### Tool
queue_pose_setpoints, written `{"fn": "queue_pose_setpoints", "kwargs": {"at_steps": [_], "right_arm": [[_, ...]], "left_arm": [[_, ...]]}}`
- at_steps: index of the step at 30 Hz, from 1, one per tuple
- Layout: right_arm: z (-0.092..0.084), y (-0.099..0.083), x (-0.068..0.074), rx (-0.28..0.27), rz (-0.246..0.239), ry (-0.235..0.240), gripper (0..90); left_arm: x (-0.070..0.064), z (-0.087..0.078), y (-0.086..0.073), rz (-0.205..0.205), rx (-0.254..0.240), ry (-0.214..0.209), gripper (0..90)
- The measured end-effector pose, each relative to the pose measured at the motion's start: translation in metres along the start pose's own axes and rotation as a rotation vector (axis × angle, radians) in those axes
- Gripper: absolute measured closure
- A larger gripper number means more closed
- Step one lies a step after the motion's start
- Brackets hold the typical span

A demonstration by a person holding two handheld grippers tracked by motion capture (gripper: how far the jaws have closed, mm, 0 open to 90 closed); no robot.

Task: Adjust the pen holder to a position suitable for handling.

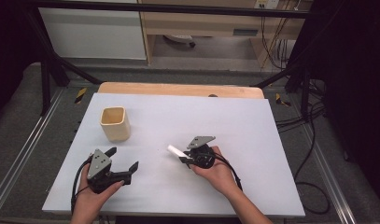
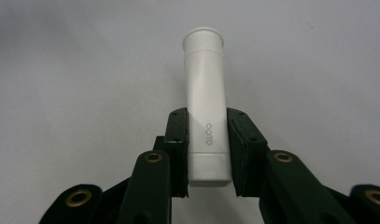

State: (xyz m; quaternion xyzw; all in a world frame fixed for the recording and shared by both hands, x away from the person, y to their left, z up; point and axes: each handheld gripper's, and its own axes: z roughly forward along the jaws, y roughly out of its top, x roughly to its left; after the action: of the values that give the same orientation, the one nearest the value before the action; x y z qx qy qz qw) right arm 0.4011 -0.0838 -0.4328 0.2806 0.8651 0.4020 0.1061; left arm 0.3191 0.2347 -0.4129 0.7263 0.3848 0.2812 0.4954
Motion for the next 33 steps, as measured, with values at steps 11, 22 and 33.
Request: {"fn": "queue_pose_setpoints", "kwargs": {"at_steps": [11, 22, 33], "right_arm": [[-0.035, -0.012, -0.008, -0.031, 0.032, 0.009, 71.3], [-0.048, -0.029, -0.018, -0.057, 0.068, 0.004, 71.2], [-0.048, -0.018, -0.014, -0.027, 0.047, 0.006, 71.2]], "left_arm": [[-0.023, 0.024, 0.015, 0.063, -0.022, -0.058, 6.0], [-0.053, 0.073, 0.041, 0.107, -0.048, -0.156, 6.6], [-0.061, 0.067, 0.021, 0.167, -0.027, -0.141, 6.9]]}}
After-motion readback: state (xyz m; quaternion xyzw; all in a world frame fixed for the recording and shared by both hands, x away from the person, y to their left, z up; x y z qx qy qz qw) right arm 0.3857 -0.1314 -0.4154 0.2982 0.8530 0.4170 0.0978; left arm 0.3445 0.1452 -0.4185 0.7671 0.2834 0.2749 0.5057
